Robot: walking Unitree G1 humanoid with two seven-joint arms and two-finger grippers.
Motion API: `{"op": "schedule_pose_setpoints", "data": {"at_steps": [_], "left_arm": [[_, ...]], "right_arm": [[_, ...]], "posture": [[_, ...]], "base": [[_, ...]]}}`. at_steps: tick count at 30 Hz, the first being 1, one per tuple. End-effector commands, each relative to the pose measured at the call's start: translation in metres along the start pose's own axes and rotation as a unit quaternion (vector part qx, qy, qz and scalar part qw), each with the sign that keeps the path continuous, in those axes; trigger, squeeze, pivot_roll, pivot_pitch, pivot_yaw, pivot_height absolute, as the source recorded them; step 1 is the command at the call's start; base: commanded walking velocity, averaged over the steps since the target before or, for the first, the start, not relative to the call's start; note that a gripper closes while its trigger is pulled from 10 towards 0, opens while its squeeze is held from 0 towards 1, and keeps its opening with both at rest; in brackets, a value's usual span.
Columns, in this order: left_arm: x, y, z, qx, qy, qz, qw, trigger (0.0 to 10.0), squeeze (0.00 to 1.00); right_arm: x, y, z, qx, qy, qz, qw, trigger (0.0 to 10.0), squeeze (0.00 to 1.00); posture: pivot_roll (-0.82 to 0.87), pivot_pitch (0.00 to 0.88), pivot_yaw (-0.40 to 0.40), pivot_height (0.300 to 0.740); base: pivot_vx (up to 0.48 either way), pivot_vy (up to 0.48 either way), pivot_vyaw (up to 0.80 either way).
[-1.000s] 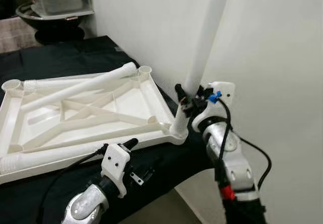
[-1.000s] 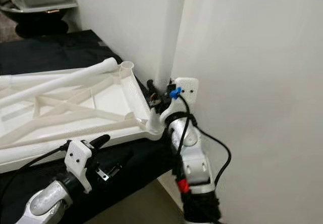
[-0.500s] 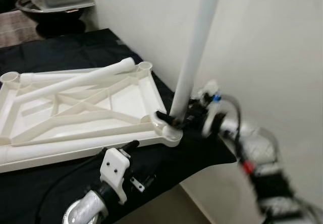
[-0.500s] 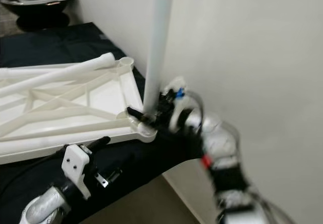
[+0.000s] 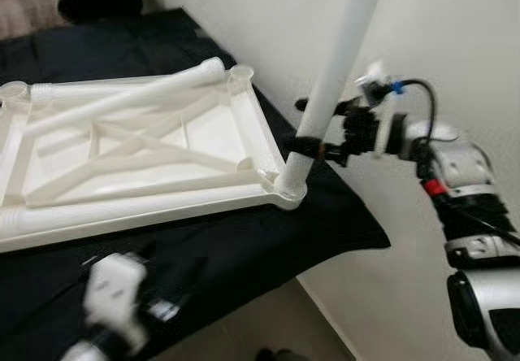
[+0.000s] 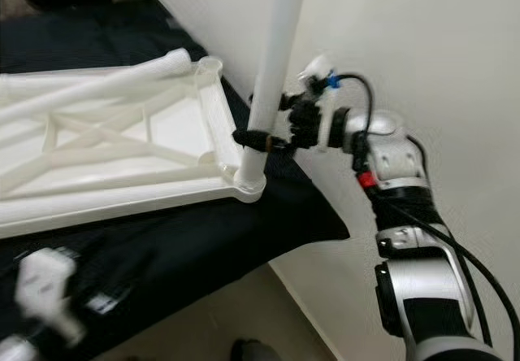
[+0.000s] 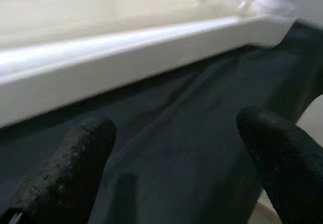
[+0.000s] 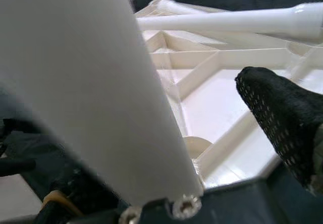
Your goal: Building children table
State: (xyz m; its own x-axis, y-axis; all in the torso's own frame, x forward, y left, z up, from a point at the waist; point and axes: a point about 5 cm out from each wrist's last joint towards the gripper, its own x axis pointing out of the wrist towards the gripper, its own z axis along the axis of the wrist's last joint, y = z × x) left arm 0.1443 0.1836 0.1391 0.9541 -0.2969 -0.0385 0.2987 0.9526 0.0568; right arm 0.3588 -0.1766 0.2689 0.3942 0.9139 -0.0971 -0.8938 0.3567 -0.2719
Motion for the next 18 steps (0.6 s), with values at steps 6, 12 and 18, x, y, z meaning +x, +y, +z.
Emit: {"op": "schedule_pose_setpoints", "data": {"at_steps": [6,12,18], "left_arm": [[-0.017,0.006,-0.001,0.009,0.011,-0.018,1.000,10.0,0.00],[-0.011,-0.007,0.006,0.012,0.000,-0.058,0.998,10.0,0.00],[-0.004,-0.025,0.016,0.000,-0.022,-0.084,0.996,10.0,0.00]], "right_arm": [[-0.013,-0.007,0.007,-0.008,-0.015,0.014,1.000,10.0,0.00],[-0.019,-0.011,0.016,-0.013,-0.018,0.052,0.998,10.0,0.00],[-0.031,-0.020,0.030,-0.020,-0.024,0.068,0.997,10.0,0.00]], "posture": [[0.07,0.199,-0.130,0.740],[0.07,0.192,-0.132,0.740],[0.06,0.196,-0.136,0.740]], "base": [[0.000,0.000,0.00],[0.000,0.000,0.00],[0.000,0.000,0.00]]}}
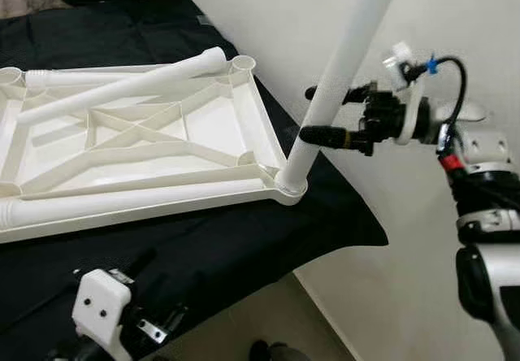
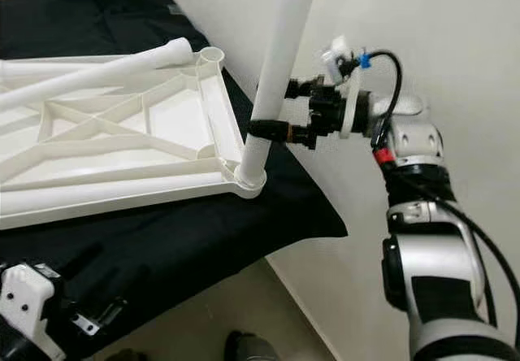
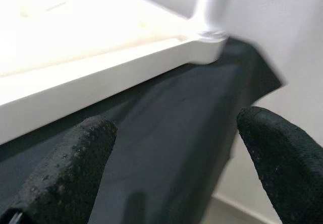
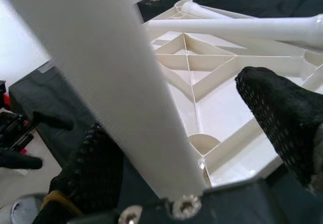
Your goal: Building children table
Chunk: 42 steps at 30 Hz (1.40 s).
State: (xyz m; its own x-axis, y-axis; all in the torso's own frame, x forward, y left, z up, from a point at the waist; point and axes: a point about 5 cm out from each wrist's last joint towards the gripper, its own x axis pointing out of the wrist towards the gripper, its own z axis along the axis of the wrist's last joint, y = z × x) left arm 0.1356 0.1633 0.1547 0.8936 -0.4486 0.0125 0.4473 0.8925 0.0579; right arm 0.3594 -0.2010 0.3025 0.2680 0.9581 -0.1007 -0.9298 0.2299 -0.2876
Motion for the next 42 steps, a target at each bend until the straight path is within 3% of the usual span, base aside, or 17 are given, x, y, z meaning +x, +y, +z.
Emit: {"op": "schedule_pose_setpoints", "data": {"at_steps": [1,2,3,4,5,7,8,24,29,30,31,32,33,34,35,38,42], "left_arm": [[-0.001,-0.004,0.000,-0.002,0.008,-0.004,1.000,10.0,0.00],[0.000,-0.006,0.001,-0.004,0.006,-0.008,1.000,10.0,0.00],[0.000,-0.007,0.002,-0.005,0.003,-0.011,1.000,10.0,0.00],[0.000,-0.007,0.002,-0.005,0.003,-0.011,1.000,10.0,0.00],[0.001,-0.007,0.003,-0.005,0.001,-0.013,1.000,10.0,0.00],[0.001,-0.008,0.003,-0.005,-0.001,-0.014,1.000,10.0,0.00],[0.002,-0.008,0.004,-0.005,-0.004,-0.017,1.000,10.0,0.00],[0.031,-0.023,0.011,-0.026,-0.040,-0.049,0.998,10.0,0.00],[0.038,-0.030,0.007,-0.041,-0.043,-0.076,0.995,10.0,0.00],[0.041,-0.033,0.004,-0.043,-0.047,-0.081,0.995,10.0,0.00],[0.041,-0.033,0.004,-0.043,-0.047,-0.081,0.995,10.0,0.00],[0.043,-0.035,0.002,-0.044,-0.049,-0.083,0.994,10.0,0.00],[0.043,-0.035,0.002,-0.044,-0.049,-0.083,0.994,10.0,0.00],[0.048,-0.035,-0.001,-0.049,-0.054,-0.080,0.994,10.0,0.00],[0.056,-0.033,-0.004,-0.048,-0.057,-0.077,0.994,10.0,0.00],[0.065,-0.031,-0.006,-0.050,-0.057,-0.080,0.994,10.0,0.00],[0.076,-0.028,-0.015,-0.049,-0.050,-0.095,0.993,10.0,0.00]], "right_arm": [[-0.005,-0.001,0.003,-0.005,-0.007,0.003,1.000,10.0,0.00],[-0.007,-0.001,0.006,-0.004,-0.012,0.013,1.000,10.0,0.00],[-0.007,-0.002,0.009,-0.001,-0.018,0.027,0.999,7.5,0.00],[-0.007,-0.002,0.009,-0.001,-0.018,0.027,0.999,7.5,0.00],[-0.006,-0.002,0.012,0.001,-0.024,0.039,0.999,3.4,0.00],[-0.005,-0.002,0.014,0.002,-0.028,0.046,0.999,3.4,0.00],[-0.001,-0.001,0.015,0.006,-0.034,0.057,0.998,0.0,0.00],[0.030,0.007,0.014,0.024,-0.071,0.113,0.991,0.0,0.00],[0.014,-0.005,0.010,-0.025,0.015,0.031,0.999,0.0,0.00],[0.008,-0.005,-0.009,-0.015,0.032,-0.183,0.982,0.0,0.00],[0.008,-0.005,-0.009,-0.015,0.032,-0.183,0.982,0.0,0.00],[-0.009,0.000,-0.022,-0.009,0.047,-0.352,0.935,0.0,0.00],[-0.009,0.000,-0.022,-0.009,0.047,-0.352,0.935,0.0,0.00],[-0.013,0.041,-0.061,0.049,0.092,-0.481,0.871,0.0,0.00],[-0.007,0.084,-0.090,0.079,0.128,-0.532,0.833,0.0,0.00],[0.012,0.103,-0.100,0.093,0.131,-0.528,0.834,0.0,0.00],[0.037,0.098,-0.104,0.088,0.109,-0.514,0.846,0.0,0.00]], "posture": [[0.06,0.196,-0.136,0.740],[0.06,0.198,-0.136,0.740],[0.06,0.200,-0.137,0.740],[0.06,0.200,-0.137,0.740],[0.06,0.205,-0.136,0.740],[0.06,0.205,-0.136,0.740],[0.06,0.208,-0.135,0.740],[0.05,0.224,-0.133,0.740],[0.01,0.241,-0.160,0.740],[0.01,0.218,-0.248,0.740],[0.01,0.218,-0.248,0.740],[0.01,0.207,-0.254,0.740],[0.01,0.207,-0.254,0.740],[-0.03,0.175,-0.239,0.740],[-0.08,0.148,-0.179,0.740],[-0.08,0.120,-0.158,0.740],[-0.06,0.078,-0.154,0.740]], "base": [[0.000,0.000,0.00],[0.000,0.000,0.00],[0.000,0.000,0.00],[0.000,0.000,0.00],[0.000,0.000,0.00],[0.000,0.000,0.00],[0.000,0.000,0.00],[0.000,0.000,0.00],[0.000,0.000,0.00],[0.000,0.000,0.00],[0.000,0.000,0.00],[0.000,0.000,0.00],[0.000,0.000,0.00],[0.000,0.000,0.00],[0.000,0.000,0.00],[0.000,0.000,0.00],[0.000,0.000,0.00]]}}
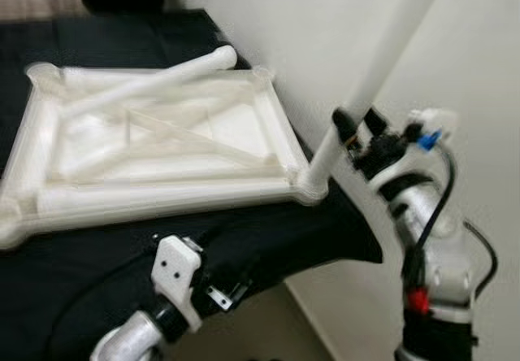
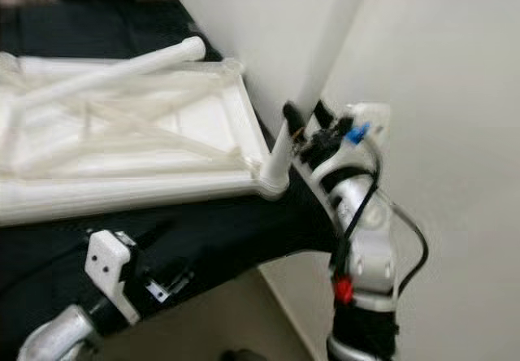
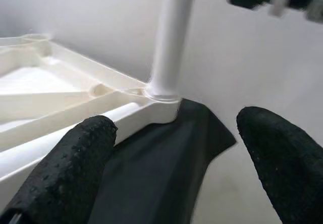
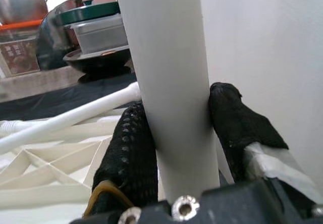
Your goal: Building children table
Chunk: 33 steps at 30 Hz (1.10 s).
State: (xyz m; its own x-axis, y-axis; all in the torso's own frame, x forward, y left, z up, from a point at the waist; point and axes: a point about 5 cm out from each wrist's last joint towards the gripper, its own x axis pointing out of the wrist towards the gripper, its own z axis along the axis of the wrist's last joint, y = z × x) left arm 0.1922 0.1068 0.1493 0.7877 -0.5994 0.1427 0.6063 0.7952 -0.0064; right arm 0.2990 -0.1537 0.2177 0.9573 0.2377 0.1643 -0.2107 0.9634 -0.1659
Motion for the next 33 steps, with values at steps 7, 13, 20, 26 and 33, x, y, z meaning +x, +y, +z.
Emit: {"op": "schedule_pose_setpoints", "data": {"at_steps": [7,13,20,26,33], "left_arm": [[0.006,0.009,-0.017,-0.002,0.014,0.013,1.000,10.0,0.00],[0.002,0.009,-0.017,-0.007,0.016,0.009,1.000,10.0,0.00],[-0.001,0.006,-0.014,-0.015,0.016,-0.002,1.000,10.0,0.00],[-0.005,0.001,-0.010,-0.019,0.011,-0.008,1.000,10.0,0.00],[-0.011,-0.008,-0.002,-0.017,0.008,-0.007,1.000,10.0,0.00]], "right_arm": [[0.003,0.028,-0.049,0.029,0.148,0.003,0.989,3.6,0.00],[-0.010,0.043,-0.041,0.079,0.132,0.057,0.986,10.0,1.00],[-0.006,0.031,-0.018,0.117,0.049,0.241,0.962,10.0,1.00],[0.020,-0.017,0.000,0.021,0.028,0.311,0.950,10.0,1.00],[0.049,-0.042,0.035,0.001,0.001,0.377,0.926,10.0,1.00]], "posture": [[-0.05,0.051,-0.155,0.740],[-0.05,0.077,-0.131,0.740],[-0.03,0.112,-0.115,0.740],[0.02,0.160,-0.120,0.740],[0.06,0.204,-0.133,0.740]], "base": [[0.000,0.000,0.00],[0.000,0.000,0.00],[0.000,0.000,0.00],[0.000,0.000,0.00],[0.000,0.000,0.00]]}}
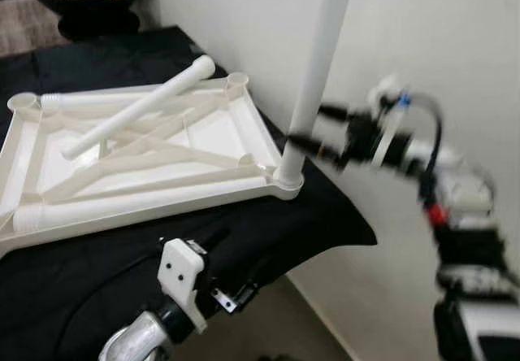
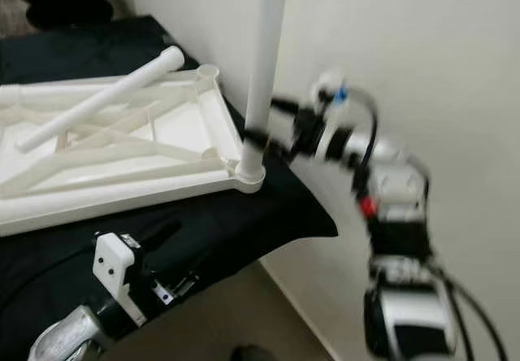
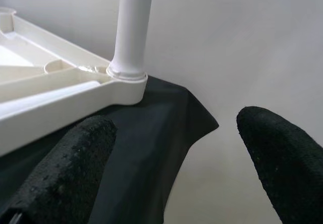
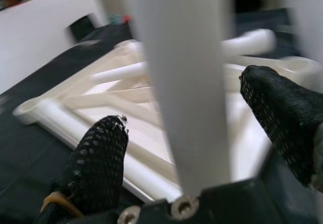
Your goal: Building children table
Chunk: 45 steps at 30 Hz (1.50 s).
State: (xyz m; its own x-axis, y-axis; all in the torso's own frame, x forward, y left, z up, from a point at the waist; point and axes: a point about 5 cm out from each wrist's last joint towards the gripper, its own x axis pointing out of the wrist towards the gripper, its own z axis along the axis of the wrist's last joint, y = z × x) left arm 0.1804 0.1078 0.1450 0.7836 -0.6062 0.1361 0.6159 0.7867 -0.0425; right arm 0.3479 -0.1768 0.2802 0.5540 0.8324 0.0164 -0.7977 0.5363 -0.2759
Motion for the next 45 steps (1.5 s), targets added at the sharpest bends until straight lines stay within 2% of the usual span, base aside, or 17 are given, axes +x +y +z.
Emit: {"op": "schedule_pose_setpoints", "data": {"at_steps": [1,10,11,12,18,19,20,21,22,23,38,40,41,42,43,44,45], "left_arm": [[-0.002,-0.004,0.002,0.002,0.004,-0.002,1.000,10.0,0.00],[-0.007,-0.011,0.007,-0.002,0.005,-0.003,1.000,10.0,0.00],[-0.010,-0.014,0.009,-0.006,0.005,-0.004,1.000,10.0,0.00],[-0.012,-0.017,0.010,-0.008,0.006,-0.004,1.000,10.0,0.00],[-0.016,-0.022,0.013,-0.015,0.008,-0.006,1.000,10.0,0.00],[-0.016,-0.023,0.014,-0.017,0.008,-0.006,1.000,10.0,0.00],[-0.016,-0.023,0.014,-0.017,0.008,-0.006,1.000,10.0,0.00],[-0.016,-0.024,0.014,-0.018,0.009,-0.007,1.000,10.0,0.00],[-0.016,-0.024,0.014,-0.018,0.009,-0.007,1.000,10.0,0.00],[-0.016,-0.025,0.014,-0.019,0.010,-0.007,1.000,10.0,0.00],[-0.015,-0.024,0.017,-0.020,0.012,-0.006,1.000,10.0,0.00],[-0.014,-0.023,0.016,-0.020,0.011,-0.005,1.000,10.0,0.00],[-0.014,-0.023,0.016,-0.020,0.011,-0.005,1.000,10.0,0.00],[-0.014,-0.023,0.015,-0.020,0.011,-0.005,1.000,10.0,0.00],[-0.014,-0.023,0.015,-0.020,0.011,-0.005,1.000,10.0,0.00],[-0.014,-0.023,0.013,-0.020,0.012,-0.004,1.000,10.0,0.00],[-0.014,-0.023,0.013,-0.020,0.012,-0.004,1.000,10.0,0.00]], "right_arm": [[0.004,-0.001,-0.008,0.016,0.004,0.032,0.999,10.0,1.00],[0.016,-0.016,0.012,0.000,-0.015,0.070,0.997,10.0,1.00],[0.017,-0.016,0.019,-0.006,-0.012,0.114,0.993,10.0,0.22],[0.017,-0.018,0.026,-0.007,-0.014,0.150,0.989,10.0,0.00],[0.012,-0.025,0.044,0.002,-0.038,0.215,0.976,10.0,0.00],[0.011,-0.026,0.047,0.006,-0.044,0.226,0.973,5.0,0.00],[0.011,-0.026,0.047,0.006,-0.044,0.226,0.973,5.0,0.00],[0.009,-0.027,0.049,0.009,-0.051,0.230,0.972,1.3,0.00],[0.009,-0.027,0.049,0.009,-0.051,0.230,0.972,1.3,0.00],[0.008,-0.029,0.051,0.011,-0.060,0.231,0.971,0.0,0.00],[-0.005,-0.037,0.054,0.006,-0.102,0.210,0.972,0.0,0.00],[-0.006,-0.039,0.046,-0.017,-0.077,0.167,0.983,0.0,0.00],[-0.006,-0.039,0.046,-0.017,-0.077,0.167,0.983,0.0,0.00],[-0.004,-0.037,0.034,-0.002,-0.053,0.111,0.992,0.0,0.00],[-0.004,-0.037,0.034,-0.002,-0.053,0.111,0.992,0.0,0.00],[0.003,-0.024,0.010,0.032,-0.025,0.018,0.999,0.0,0.00],[0.003,-0.024,0.010,0.032,-0.025,0.018,0.999,0.0,0.00]], "posture": [[0.07,0.216,-0.135,0.740],[0.10,0.249,-0.145,0.740],[0.11,0.265,-0.150,0.740],[0.11,0.272,-0.152,0.740],[0.11,0.280,-0.155,0.740],[0.11,0.282,-0.153,0.740],[0.11,0.282,-0.153,0.740],[0.11,0.282,-0.155,0.740],[0.11,0.282,-0.155,0.740],[0.11,0.282,-0.155,0.740],[0.10,0.283,-0.144,0.740],[0.09,0.279,-0.156,0.740],[0.09,0.279,-0.156,0.740],[0.08,0.267,-0.191,0.740],[0.08,0.267,-0.191,0.740],[0.11,0.243,-0.245,0.740],[0.11,0.243,-0.245,0.740]], "base": [[0.000,0.000,0.00],[0.000,0.000,0.00],[0.000,0.000,0.00],[0.000,0.000,0.00],[0.000,0.000,0.00],[0.000,0.000,0.00],[0.000,0.000,0.00],[0.000,0.000,0.00],[0.000,0.000,0.00],[0.000,0.000,0.00],[0.000,0.000,0.00],[0.000,0.000,0.00],[0.000,0.000,0.00],[0.000,0.000,0.00],[0.000,0.000,0.00],[0.000,0.000,0.00],[0.000,0.000,0.00]]}}
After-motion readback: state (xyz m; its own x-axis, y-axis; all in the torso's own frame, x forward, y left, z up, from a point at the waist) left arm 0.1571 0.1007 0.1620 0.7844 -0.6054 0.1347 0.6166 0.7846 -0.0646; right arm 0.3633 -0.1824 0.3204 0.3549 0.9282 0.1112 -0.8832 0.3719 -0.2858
